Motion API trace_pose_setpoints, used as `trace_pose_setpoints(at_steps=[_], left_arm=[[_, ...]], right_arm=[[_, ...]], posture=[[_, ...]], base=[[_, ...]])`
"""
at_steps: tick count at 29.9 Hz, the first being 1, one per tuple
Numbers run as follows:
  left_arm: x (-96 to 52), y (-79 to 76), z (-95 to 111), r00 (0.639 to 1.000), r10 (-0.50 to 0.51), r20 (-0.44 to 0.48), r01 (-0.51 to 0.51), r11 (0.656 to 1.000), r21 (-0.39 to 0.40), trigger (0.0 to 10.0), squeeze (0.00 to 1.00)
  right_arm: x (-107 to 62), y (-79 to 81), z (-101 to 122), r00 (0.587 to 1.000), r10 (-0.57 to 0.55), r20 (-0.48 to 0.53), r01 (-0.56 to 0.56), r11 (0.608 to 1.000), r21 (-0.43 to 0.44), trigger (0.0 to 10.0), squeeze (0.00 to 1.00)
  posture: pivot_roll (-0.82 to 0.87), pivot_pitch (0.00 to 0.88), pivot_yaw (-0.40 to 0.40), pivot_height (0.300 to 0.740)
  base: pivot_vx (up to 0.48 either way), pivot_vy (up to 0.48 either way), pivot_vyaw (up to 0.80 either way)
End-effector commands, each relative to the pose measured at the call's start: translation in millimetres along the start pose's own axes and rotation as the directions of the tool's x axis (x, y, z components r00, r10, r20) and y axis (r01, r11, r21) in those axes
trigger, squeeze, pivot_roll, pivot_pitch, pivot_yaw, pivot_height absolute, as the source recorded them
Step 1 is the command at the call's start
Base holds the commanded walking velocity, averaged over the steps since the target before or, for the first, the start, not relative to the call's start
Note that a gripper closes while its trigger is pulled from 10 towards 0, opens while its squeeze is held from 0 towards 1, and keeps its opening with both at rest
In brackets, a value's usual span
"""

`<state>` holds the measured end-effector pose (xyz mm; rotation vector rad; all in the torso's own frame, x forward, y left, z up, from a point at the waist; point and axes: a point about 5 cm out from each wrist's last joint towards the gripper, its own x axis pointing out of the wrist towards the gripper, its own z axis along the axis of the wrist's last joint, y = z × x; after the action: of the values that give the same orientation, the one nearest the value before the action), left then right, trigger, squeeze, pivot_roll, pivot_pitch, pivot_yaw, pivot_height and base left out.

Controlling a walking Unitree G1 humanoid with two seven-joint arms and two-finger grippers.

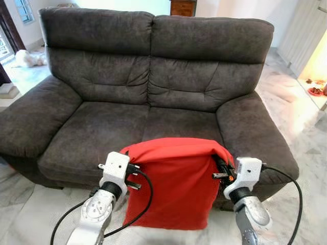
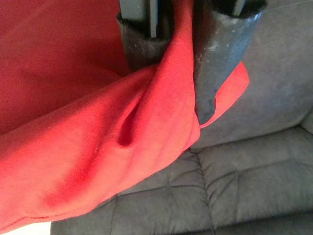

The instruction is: Move the pillow to the sofa from floor

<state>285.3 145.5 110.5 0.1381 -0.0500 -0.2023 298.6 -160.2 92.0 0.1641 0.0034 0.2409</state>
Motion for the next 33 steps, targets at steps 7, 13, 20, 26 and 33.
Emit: trace_pose_setpoints(at_steps=[7,13,20,26,33], left_arm=[[1.2,3.7,14,0.997,0.023,0.071,-0.024,1.0,0.01,10.0,0.0],[-0.5,6.3,15,0.997,0.034,0.075,-0.034,0.999,-0.002,10.0,0.0],[-1.7,11.8,16,0.995,0.065,0.078,-0.064,0.998,-0.02,10.0,0.0],[-2.1,16.2,19,0.993,0.073,0.095,-0.073,0.997,-0.009,10.0,0.0],[-1.6,17.2,20,0.993,0.071,0.099,-0.071,0.997,-0.004,10.0,0.0]], right_arm=[[-2.1,-10.8,18,0.994,-0.05,0.1,0.05,0.999,-0.002,10.0,0.0],[-2.0,-11.2,20,0.993,-0.048,0.106,0.048,0.999,-0.002,10.0,0.0],[-0.8,-9.9,21,0.993,-0.044,0.112,0.044,0.999,0.003,10.0,0.0],[0.0,-10.0,21,0.993,-0.05,0.111,0.05,0.999,-0.005,10.0,0.0],[1.1,-5.0,22,0.993,-0.029,0.118,0.031,0.999,-0.015,10.0,0.0]], posture=[[0.09,0.061,0.002,0.74],[0.1,0.072,-0.002,0.74],[0.1,0.078,-0.005,0.74],[0.1,0.079,-0.004,0.74],[0.1,0.079,-0.001,0.74]], base=[[0.0,0.0,0.0],[0.0,0.0,0.0],[0.0,0.0,0.0],[0.045,0.0,0.0],[0.339,0.0,-0.15]])
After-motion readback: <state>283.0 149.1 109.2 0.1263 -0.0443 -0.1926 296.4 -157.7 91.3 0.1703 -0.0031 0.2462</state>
